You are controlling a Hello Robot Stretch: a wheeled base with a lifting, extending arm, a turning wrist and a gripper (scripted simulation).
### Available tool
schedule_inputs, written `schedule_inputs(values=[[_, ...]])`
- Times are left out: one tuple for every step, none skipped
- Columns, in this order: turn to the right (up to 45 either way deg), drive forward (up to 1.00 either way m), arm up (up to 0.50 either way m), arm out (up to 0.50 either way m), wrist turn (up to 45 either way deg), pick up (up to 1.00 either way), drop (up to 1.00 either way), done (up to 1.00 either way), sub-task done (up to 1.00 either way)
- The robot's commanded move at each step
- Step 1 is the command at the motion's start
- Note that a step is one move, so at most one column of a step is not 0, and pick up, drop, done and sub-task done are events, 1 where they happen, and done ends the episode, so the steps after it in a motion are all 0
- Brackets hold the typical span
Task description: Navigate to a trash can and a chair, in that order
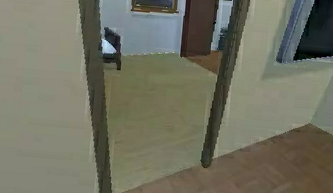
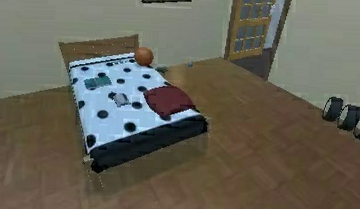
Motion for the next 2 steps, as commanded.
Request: schedule_inputs(values=[[6.0, 0.00, 0.00, 0.00, 0.0, 0.00, 0.00, 0.00, 0.00], [0.0, 1.00, 0.00, 0.00, 0.0, 0.00, 0.00, 0.00, 0.00]])
